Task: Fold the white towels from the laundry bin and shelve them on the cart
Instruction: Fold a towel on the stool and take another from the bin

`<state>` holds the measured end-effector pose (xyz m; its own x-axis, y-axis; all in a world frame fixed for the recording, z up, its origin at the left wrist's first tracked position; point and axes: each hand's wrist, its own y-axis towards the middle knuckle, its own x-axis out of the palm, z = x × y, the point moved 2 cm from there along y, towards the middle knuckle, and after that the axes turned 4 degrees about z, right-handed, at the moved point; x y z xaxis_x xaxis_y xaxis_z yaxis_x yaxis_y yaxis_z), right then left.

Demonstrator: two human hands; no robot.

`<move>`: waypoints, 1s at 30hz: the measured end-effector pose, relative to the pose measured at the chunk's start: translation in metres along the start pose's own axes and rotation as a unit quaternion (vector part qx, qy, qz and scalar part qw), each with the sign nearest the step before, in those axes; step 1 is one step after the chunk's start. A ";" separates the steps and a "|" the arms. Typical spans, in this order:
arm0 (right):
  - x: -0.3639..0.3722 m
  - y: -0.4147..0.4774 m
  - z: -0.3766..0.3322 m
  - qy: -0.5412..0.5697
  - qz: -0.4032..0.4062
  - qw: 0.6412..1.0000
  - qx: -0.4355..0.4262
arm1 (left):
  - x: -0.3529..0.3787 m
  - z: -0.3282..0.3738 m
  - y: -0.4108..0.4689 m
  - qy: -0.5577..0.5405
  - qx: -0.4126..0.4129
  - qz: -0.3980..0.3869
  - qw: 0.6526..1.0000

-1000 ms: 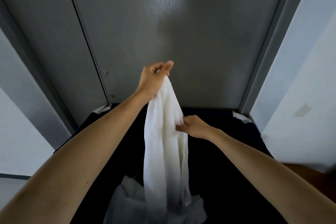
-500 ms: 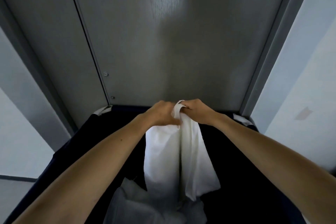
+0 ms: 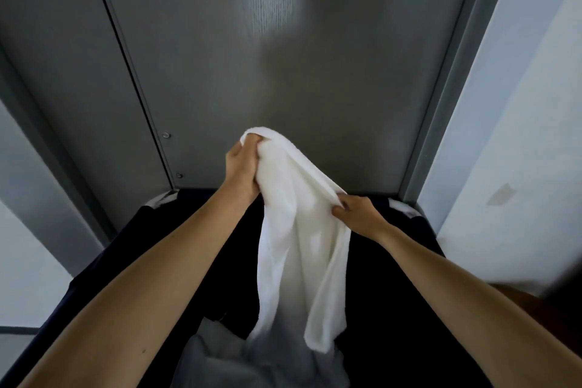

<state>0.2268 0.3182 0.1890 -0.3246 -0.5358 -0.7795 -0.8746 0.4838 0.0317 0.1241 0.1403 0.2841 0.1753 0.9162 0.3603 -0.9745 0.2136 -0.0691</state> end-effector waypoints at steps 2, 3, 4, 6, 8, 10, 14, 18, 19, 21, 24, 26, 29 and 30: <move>-0.009 0.001 0.000 -0.043 0.032 0.998 -0.022 | -0.014 -0.004 0.009 0.041 0.001 0.042 0.998; -0.013 0.002 -0.002 -0.059 0.047 0.997 -0.034 | -0.024 -0.009 0.016 0.115 0.020 0.060 0.991; -0.018 0.003 -0.002 -0.063 0.060 0.995 -0.044 | -0.035 -0.014 0.023 0.221 0.048 0.063 0.972; -0.024 0.006 -0.002 -0.058 0.075 0.993 -0.065 | -0.048 -0.023 0.025 0.405 0.101 0.003 0.909; -0.027 0.005 -0.013 -0.065 0.078 0.989 -0.109 | -0.045 -0.034 0.014 0.482 0.150 -0.104 0.857; -0.022 0.000 -0.038 -0.056 0.046 0.979 -0.192 | -0.027 -0.043 -0.003 0.506 0.194 -0.196 0.817; -0.010 -0.009 -0.074 -0.028 0.023 0.958 -0.283 | -0.006 -0.060 -0.015 0.519 0.150 -0.253 0.802; -0.019 -0.010 -0.068 0.023 0.080 0.969 -0.232 | -0.012 -0.057 -0.013 0.460 0.151 -0.221 0.847; -0.018 -0.012 -0.065 0.027 0.072 0.973 -0.216 | -0.013 -0.055 -0.014 0.422 0.165 -0.207 0.867; -0.011 -0.015 -0.059 0.028 0.054 0.982 -0.179 | -0.013 -0.052 -0.016 0.365 0.186 -0.178 0.895; -0.008 -0.015 -0.056 0.067 0.062 0.985 -0.145 | -0.008 -0.048 -0.017 0.352 0.197 -0.186 0.896; -0.015 -0.014 -0.062 0.060 0.078 0.979 -0.178 | -0.012 -0.041 -0.016 0.368 0.207 -0.194 0.886; -0.022 -0.015 -0.075 0.041 0.083 0.964 -0.250 | -0.016 -0.035 -0.017 0.452 0.173 -0.270 0.832; -0.022 -0.017 -0.080 0.039 0.072 0.960 -0.267 | -0.015 -0.037 -0.019 0.487 0.153 -0.300 0.806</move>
<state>0.2199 0.2661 0.2557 -0.4631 -0.5509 -0.6943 -0.8721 0.1432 0.4679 0.1452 0.1351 0.2452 0.5096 0.5433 -0.6672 -0.6368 0.7596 0.1322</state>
